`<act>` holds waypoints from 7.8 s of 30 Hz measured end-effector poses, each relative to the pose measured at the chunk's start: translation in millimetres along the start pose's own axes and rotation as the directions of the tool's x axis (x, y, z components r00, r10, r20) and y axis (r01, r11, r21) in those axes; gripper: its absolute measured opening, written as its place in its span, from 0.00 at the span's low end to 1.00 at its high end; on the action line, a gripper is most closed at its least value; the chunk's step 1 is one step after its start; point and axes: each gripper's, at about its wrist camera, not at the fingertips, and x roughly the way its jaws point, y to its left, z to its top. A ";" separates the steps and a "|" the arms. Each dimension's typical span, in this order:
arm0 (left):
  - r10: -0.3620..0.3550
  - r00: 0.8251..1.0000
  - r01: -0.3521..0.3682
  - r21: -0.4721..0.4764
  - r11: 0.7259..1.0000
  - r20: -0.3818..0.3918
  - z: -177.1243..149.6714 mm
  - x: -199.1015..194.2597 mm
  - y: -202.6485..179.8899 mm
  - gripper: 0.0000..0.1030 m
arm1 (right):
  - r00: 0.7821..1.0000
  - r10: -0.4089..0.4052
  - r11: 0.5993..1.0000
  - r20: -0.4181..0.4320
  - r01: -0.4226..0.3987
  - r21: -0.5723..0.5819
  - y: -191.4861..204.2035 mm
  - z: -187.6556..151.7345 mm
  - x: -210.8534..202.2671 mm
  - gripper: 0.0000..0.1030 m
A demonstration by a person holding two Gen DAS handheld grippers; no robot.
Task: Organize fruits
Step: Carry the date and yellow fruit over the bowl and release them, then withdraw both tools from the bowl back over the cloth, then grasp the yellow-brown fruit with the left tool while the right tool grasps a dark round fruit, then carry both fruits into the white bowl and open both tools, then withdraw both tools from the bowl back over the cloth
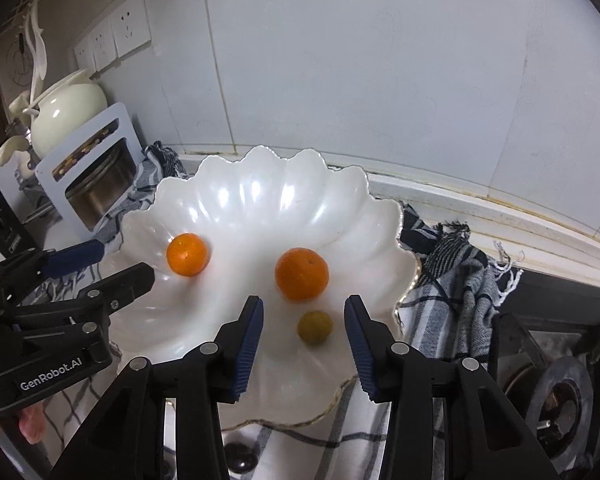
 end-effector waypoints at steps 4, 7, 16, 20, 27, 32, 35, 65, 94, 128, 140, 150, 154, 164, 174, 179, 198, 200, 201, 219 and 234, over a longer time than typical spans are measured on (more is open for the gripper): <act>0.012 0.999 -0.013 0.012 1.000 0.034 -2.8 -18.7 0.3 0.70 | 0.999 -0.023 1.000 0.035 0.023 0.002 0.4 -3.7 -17.2 0.42; 0.010 0.998 -0.011 0.015 1.000 0.068 -4.9 -36.6 0.3 0.73 | 0.998 -0.021 1.000 0.063 0.021 0.002 1.5 -6.4 -32.1 0.42; 0.028 0.988 -0.034 0.035 0.999 0.153 -20.2 -86.3 -4.1 0.73 | 0.986 -0.028 0.999 0.165 0.034 -0.035 14.7 -21.2 -82.2 0.42; 0.043 0.982 -0.047 0.020 0.999 0.184 -33.5 -108.3 -7.8 0.73 | 0.978 -0.012 0.998 0.209 0.025 -0.057 17.9 -28.5 -103.0 0.42; 0.089 0.967 -0.084 -0.032 0.996 0.239 -55.2 -145.7 -15.9 0.73 | 0.966 0.032 0.995 0.258 -0.005 -0.103 17.6 -43.1 -131.7 0.42; 0.140 0.957 -0.123 -0.080 0.989 0.256 -74.9 -166.4 -20.6 0.73 | 0.956 0.056 0.992 0.287 -0.020 -0.128 13.7 -54.7 -144.5 0.42; 0.160 0.954 -0.137 -0.106 0.985 0.255 -88.7 -175.3 -26.0 0.73 | 0.952 0.073 0.989 0.296 -0.030 -0.146 10.5 -63.1 -149.5 0.42; 0.220 0.964 -0.202 -0.132 0.970 0.148 -199.4 -159.4 -65.0 0.73 | 0.970 0.205 0.938 0.128 -0.158 -0.308 15.9 -145.7 -126.7 0.42; 0.139 0.990 -0.138 -0.104 0.985 -0.002 -223.9 -87.6 -73.3 0.56 | 0.969 0.241 0.910 -0.057 -0.246 -0.333 38.0 -157.6 -57.8 0.37; 0.084 0.996 -0.085 -0.175 0.981 -0.012 -215.5 -81.8 -65.2 0.24 | 0.963 0.249 0.916 -0.104 -0.269 -0.298 39.4 -160.0 -35.2 0.22; 0.078 0.996 -0.070 -0.174 0.982 0.041 -203.6 -101.7 -58.1 0.24 | 0.967 0.250 0.925 -0.051 -0.254 -0.283 38.3 -155.6 -60.9 0.22; 0.046 0.994 -0.031 -0.143 0.989 0.102 -186.9 -119.2 -49.2 0.24 | 0.973 0.229 0.942 0.019 -0.216 -0.256 42.3 -146.8 -87.0 0.22; 0.026 0.991 -0.010 -0.124 0.992 0.130 -178.8 -126.3 -44.9 0.24 | 0.976 0.211 0.951 0.052 -0.193 -0.239 42.8 -141.8 -98.0 0.22; -0.015 0.978 0.026 -0.047 0.999 0.209 -154.2 -141.0 -33.9 0.24 | 0.978 0.155 0.974 0.139 -0.127 -0.189 47.6 -125.1 -120.3 0.22; -0.069 0.962 0.068 0.012 0.998 0.265 -130.0 -148.3 -24.2 0.24 | 0.971 0.093 0.989 0.221 -0.064 -0.137 53.1 -105.5 -133.7 0.22; -0.081 0.954 0.074 0.034 0.997 0.289 -116.6 -146.8 -19.1 0.24 | 0.964 0.065 0.993 0.258 -0.037 -0.113 56.6 -93.7 -136.0 0.22; -0.081 0.953 0.064 0.068 0.996 0.292 -57.2 -108.6 4.2 0.24 | 0.964 0.027 0.998 0.264 -0.011 -0.061 59.6 -40.2 -96.8 0.22; -0.082 0.957 0.067 0.063 0.996 0.280 -50.9 -102.3 6.1 0.24 | 0.967 0.022 0.998 0.255 -0.006 -0.064 59.9 -33.7 -89.1 0.22; -0.087 0.958 0.073 0.059 0.996 0.275 -47.7 -98.8 7.6 0.24 | 0.968 0.020 0.998 0.252 -0.003 -0.067 60.1 -31.5 -86.6 0.22; -0.059 0.994 0.055 0.043 0.998 0.096 -16.2 -15.5 17.0 0.24 | 0.992 -0.022 0.996 0.127 0.033 -0.083 54.5 -3.3 -22.2 0.22; -0.026 0.999 0.025 0.061 0.998 0.026 -11.0 11.8 15.2 0.48 | 0.999 -0.033 0.999 0.036 0.034 -0.039 36.9 0.1 9.4 0.36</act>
